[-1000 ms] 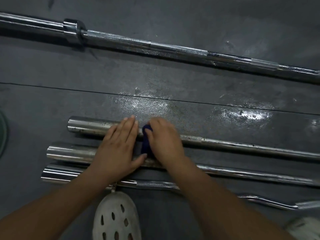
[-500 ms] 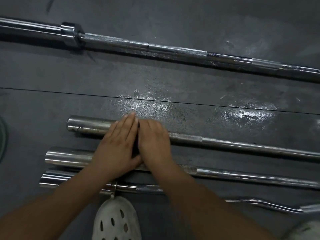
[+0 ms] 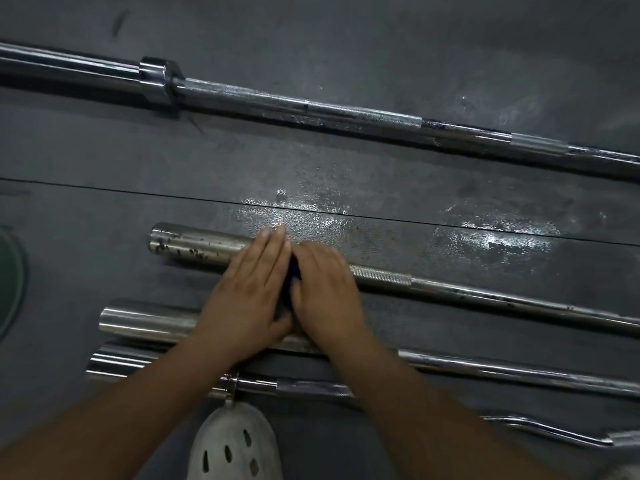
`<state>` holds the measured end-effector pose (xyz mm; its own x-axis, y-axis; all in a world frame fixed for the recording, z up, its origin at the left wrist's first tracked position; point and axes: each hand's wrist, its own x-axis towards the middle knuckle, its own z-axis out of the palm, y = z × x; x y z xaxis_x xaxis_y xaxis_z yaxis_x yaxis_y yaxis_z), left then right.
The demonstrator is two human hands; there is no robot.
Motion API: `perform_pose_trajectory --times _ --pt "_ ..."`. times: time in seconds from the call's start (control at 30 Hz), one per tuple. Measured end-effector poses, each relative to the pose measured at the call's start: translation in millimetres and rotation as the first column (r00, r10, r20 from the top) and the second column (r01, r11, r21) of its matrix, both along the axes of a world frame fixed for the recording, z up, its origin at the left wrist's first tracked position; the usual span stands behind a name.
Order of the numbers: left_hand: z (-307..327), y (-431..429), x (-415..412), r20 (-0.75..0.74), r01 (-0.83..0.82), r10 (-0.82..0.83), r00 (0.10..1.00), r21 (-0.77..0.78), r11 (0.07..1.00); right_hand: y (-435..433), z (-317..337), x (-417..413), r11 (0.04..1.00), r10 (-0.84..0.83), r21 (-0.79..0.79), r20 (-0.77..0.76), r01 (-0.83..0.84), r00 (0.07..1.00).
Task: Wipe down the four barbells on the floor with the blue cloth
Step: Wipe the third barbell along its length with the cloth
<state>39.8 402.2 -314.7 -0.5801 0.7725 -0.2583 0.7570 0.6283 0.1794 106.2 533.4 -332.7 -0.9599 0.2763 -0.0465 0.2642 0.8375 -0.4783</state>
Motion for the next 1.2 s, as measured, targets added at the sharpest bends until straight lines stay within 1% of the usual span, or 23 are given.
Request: perform_pose_trajectory --times 0.07,0.1,0.13,0.17,0.23,0.27,0.33,0.37,0.4,0.5,0.6,0.67,0.73,0.8,0.83,0.87,0.93,1.0,1.03,1.07,1.17,1.2 --pt "-0.1 1.7 -0.9 -0.012 0.007 -0.008 1.000 -0.029 1.000 30.5 1.9 13.1 0.989 0.098 0.108 0.054 -0.103 0.994" --pt "-0.9 4.1 -1.8 -0.027 0.006 -0.007 1.000 -0.039 0.999 45.2 4.2 21.4 0.989 0.089 0.107 0.079 -0.098 0.993" --pt "-2.1 6.3 -3.1 -0.037 0.002 -0.003 0.999 -0.043 0.999 59.6 6.2 31.7 0.994 0.037 0.097 0.075 -0.045 0.996" --pt "-2.0 8.1 -4.5 -0.037 -0.007 0.006 0.999 -0.042 0.999 75.9 7.7 44.7 0.994 -0.058 0.092 0.064 0.052 0.996" --pt "0.2 8.1 -5.1 -0.029 -0.024 0.023 0.999 -0.044 0.999 112.2 12.1 74.5 0.961 -0.259 0.116 0.076 0.250 0.963" --pt "0.6 7.6 -3.5 -0.034 -0.027 0.026 0.999 -0.046 0.999 126.1 12.9 85.2 0.938 -0.332 0.130 0.082 0.320 0.940" --pt "0.8 11.4 4.7 -0.049 -0.018 0.016 0.999 -0.046 0.999 129.6 10.8 83.8 0.902 -0.428 0.106 0.120 0.418 0.896" --pt "0.4 14.9 10.4 -0.051 -0.008 0.005 0.999 -0.048 0.999 118.2 9.7 72.8 0.897 -0.441 0.076 0.127 0.435 0.888" --pt "-0.4 18.6 15.3 -0.054 -0.002 -0.001 0.999 -0.055 0.999 100.3 7.8 60.5 0.910 -0.415 0.049 0.128 0.412 0.901" --pt "-1.9 20.5 20.5 -0.074 0.000 -0.007 0.997 -0.094 0.996 49.9 6.1 39.9 0.974 -0.227 0.026 0.065 0.225 0.972" --pt "1.9 7.9 29.6 -0.068 0.000 -0.003 0.998 -0.050 0.999 57.8 12.5 55.3 0.989 -0.146 0.011 0.072 0.145 0.987" --pt "6.7 8.8 34.5 -0.064 -0.004 0.004 0.998 0.006 1.000 70.8 14.4 73.5 0.993 -0.117 -0.020 0.073 0.119 0.990" --pt "7.2 18.1 29.1 -0.078 0.004 -0.003 0.997 0.022 1.000 82.7 13.8 77.0 0.985 -0.152 -0.058 0.124 0.160 0.981" --pt "4.2 25.2 17.5 -0.085 0.002 -0.004 0.996 -0.025 1.000 82.3 12.5 65.4 0.964 -0.245 -0.062 0.168 0.258 0.955" --pt "2.8 25.9 13.3 -0.080 0.004 -0.009 0.997 -0.060 0.998 75.1 13.4 57.9 0.958 -0.264 -0.070 0.169 0.279 0.950" --pt "0.8 25.1 11.2 -0.074 0.012 -0.019 0.997 -0.090 0.996 65.0 14.7 50.7 0.964 -0.245 -0.066 0.156 0.257 0.957" --pt "-3.3 21.7 13.0 -0.087 0.036 -0.046 0.995 -0.115 0.993 43.9 14.3 46.9 0.992 -0.123 -0.021 0.112 0.126 0.986" --pt "-5.7 18.6 18.2 -0.099 0.054 -0.066 0.993 -0.122 0.991 52.0 12.9 58.7 0.999 -0.041 0.012 0.088 0.040 0.995" --pt "-6.5 16.7 20.0 -0.108 0.055 -0.068 0.992 -0.118 0.992 67.2 12.7 67.8 0.998 -0.055 0.038 0.098 0.052 0.994" --pt "-7.3 14.9 21.1 -0.118 0.054 -0.068 0.991 -0.113 0.992 85.5 12.3 80.8 0.993 -0.109 0.062 0.112 0.103 0.988" --pt "-6.2 17.4 26.0 -0.127 0.025 -0.037 0.991 -0.094 0.995 143.3 13.8 132.5 0.926 -0.371 0.130 0.144 0.354 0.917" --pt "-4.4 22.1 30.0 -0.122 0.012 -0.020 0.992 -0.071 0.997 155.1 14.5 144.2 0.902 -0.428 0.131 0.153 0.411 0.890"
